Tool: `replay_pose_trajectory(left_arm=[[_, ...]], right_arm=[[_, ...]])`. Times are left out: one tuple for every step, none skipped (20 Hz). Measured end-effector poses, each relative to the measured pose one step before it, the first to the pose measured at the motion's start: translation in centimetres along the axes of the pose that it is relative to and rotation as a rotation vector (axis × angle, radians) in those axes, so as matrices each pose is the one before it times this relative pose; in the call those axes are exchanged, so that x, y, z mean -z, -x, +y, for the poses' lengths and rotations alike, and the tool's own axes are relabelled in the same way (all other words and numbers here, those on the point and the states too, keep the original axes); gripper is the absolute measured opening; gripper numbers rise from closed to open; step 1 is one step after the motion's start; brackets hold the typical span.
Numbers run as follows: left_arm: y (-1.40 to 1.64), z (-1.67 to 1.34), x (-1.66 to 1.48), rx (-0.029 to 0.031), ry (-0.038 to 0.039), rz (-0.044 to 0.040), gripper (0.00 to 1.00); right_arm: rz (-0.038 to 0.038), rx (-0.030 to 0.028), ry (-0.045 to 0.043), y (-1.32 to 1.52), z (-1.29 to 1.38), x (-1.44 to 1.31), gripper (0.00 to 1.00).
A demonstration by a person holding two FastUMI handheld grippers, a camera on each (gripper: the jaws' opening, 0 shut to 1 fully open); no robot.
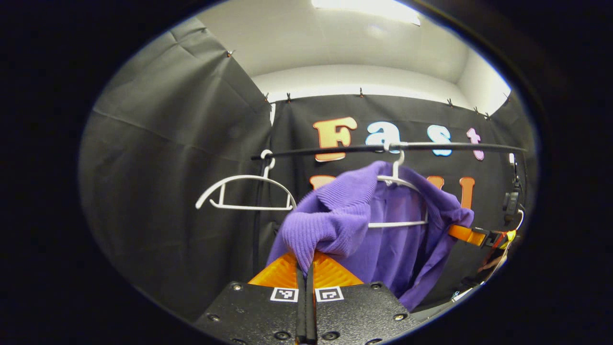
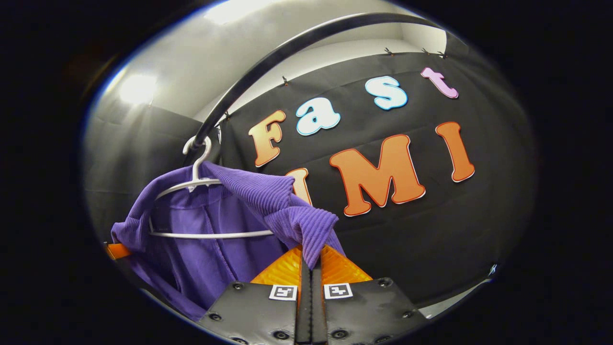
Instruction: Grasp the clothes on the hanger with both hands and then place them into the laundry hamper below.
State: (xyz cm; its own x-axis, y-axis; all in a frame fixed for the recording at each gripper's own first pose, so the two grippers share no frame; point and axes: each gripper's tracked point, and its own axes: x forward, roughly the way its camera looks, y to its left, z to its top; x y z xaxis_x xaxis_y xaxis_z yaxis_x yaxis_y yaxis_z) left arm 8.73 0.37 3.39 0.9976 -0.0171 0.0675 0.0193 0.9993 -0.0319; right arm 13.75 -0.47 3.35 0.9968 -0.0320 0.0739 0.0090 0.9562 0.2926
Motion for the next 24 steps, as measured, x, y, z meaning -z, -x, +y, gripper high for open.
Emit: replay_pose_trajectory(left_arm=[[0.010,0.690,-0.995,-0.01197,-0.00004,-0.01564,0.00],[-0.115,0.815,-0.808,-0.01301,-0.00305,-0.01426,0.00],[-0.056,0.792,-0.809,-0.01612,-0.00589,-0.01550,0.00],[-0.173,0.745,-0.828,-0.01682,-0.01454,-0.01406,0.00],[-0.281,0.788,-1.043,-0.01894,-0.02756,-0.01843,0.00],[-0.379,0.726,-0.970,-0.01914,-0.02997,-0.02061,0.00],[-0.652,0.669,-0.817,-0.01664,-0.02502,-0.01795,0.00],[-0.685,0.728,-0.553,-0.01211,-0.01258,-0.01464,0.00],[-0.788,0.507,-0.528,-0.00854,-0.00698,-0.00757,0.00],[-0.703,0.458,-0.528,-0.00512,-0.00853,-0.00928,0.00],[-0.652,0.453,-0.540,-0.00611,-0.00989,-0.01646,0.00],[-0.644,0.220,-0.374,-0.00527,-0.01683,-0.01426,0.00],[-0.695,0.143,-0.372,-0.00051,-0.01976,-0.01114,0.00],[-0.740,0.295,-0.315,-0.00349,-0.01597,-0.00606,0.00],[-0.809,0.082,-0.087,-0.00206,-0.01121,-0.00572,0.00],[-0.761,0.229,-0.033,-0.00461,-0.00967,-0.00613,0.00],[-0.796,0.182,0.034,-0.00570,-0.00666,-0.00431,0.00],[-0.488,-0.030,0.225,-0.00045,-0.00304,0.00165,0.00],[-0.500,-0.133,0.618,0.00274,-0.00425,0.00554,0.00],[-0.368,-0.108,0.762,0.00714,-0.00525,0.00999,0.00],[-0.331,-0.268,0.991,0.00984,-0.00005,0.01594,0.00],[-0.286,-0.361,1.038,0.01169,0.00342,0.02574,0.00],[-0.329,-0.495,1.142,0.01147,0.00384,0.02958,0.00],[-0.477,-0.523,1.048,0.01241,0.01149,0.02157,0.00]], right_arm=[[0.00571,0.00328,-0.01714,-0.667,-0.566,-0.119,0.07],[0.01525,-0.00068,-0.01992,-0.458,-0.554,0.079,0.07],[0.01710,-0.00370,-0.03377,-0.417,-0.249,0.076,0.07],[0.00644,-0.00012,-0.03853,-0.843,-0.496,-0.192,0.07],[0.01251,0.00477,-0.03294,-0.878,-0.769,-0.349,0.07],[0.01349,0.00557,-0.03207,-1.020,-0.767,-0.278,0.07],[0.01169,0.00330,-0.03181,-0.932,-0.819,-0.337,0.07],[0.00834,-0.00101,-0.03142,-0.793,-0.593,-0.361,0.07],[0.00817,-0.00642,-0.02914,-0.909,-0.249,-0.499,0.07],[0.00945,-0.01103,-0.02108,-0.976,-0.117,-0.315,0.07],[0.00771,-0.00891,-0.00998,-0.851,-0.079,-0.350,0.07],[0.00026,-0.00514,-0.00421,-0.878,-0.144,-0.408,0.07],[0.00072,-0.00350,-0.00291,-0.892,-0.008,-0.477,0.07],[-0.00197,-0.00403,0.01168,-0.924,0.127,-0.495,0.07],[-0.00382,-0.00293,0.02076,-0.729,0.183,-0.055,0.07],[0.00349,-0.00411,0.01591,-0.727,0.066,-0.283,0.07],[0.00415,-0.00924,-0.00092,-0.557,0.068,-0.112,0.07],[0.01541,-0.01246,-0.01828,-0.094,0.152,0.235,0.07],[0.00668,-0.01340,-0.02282,0.192,-0.017,0.038,0.07],[-0.00756,-0.00722,-0.01715,-0.131,-0.403,-0.357,0.07],[0.00389,-0.00360,-0.02246,0.277,-0.355,-0.315,0.07],[-0.00857,-0.00087,-0.01795,0.286,-0.391,-0.378,0.07],[-0.01644,0.00067,-0.00798,0.161,-0.493,-0.633,0.07],[-0.01703,0.00664,-0.00248,0.078,-0.578,-0.697,0.07]])
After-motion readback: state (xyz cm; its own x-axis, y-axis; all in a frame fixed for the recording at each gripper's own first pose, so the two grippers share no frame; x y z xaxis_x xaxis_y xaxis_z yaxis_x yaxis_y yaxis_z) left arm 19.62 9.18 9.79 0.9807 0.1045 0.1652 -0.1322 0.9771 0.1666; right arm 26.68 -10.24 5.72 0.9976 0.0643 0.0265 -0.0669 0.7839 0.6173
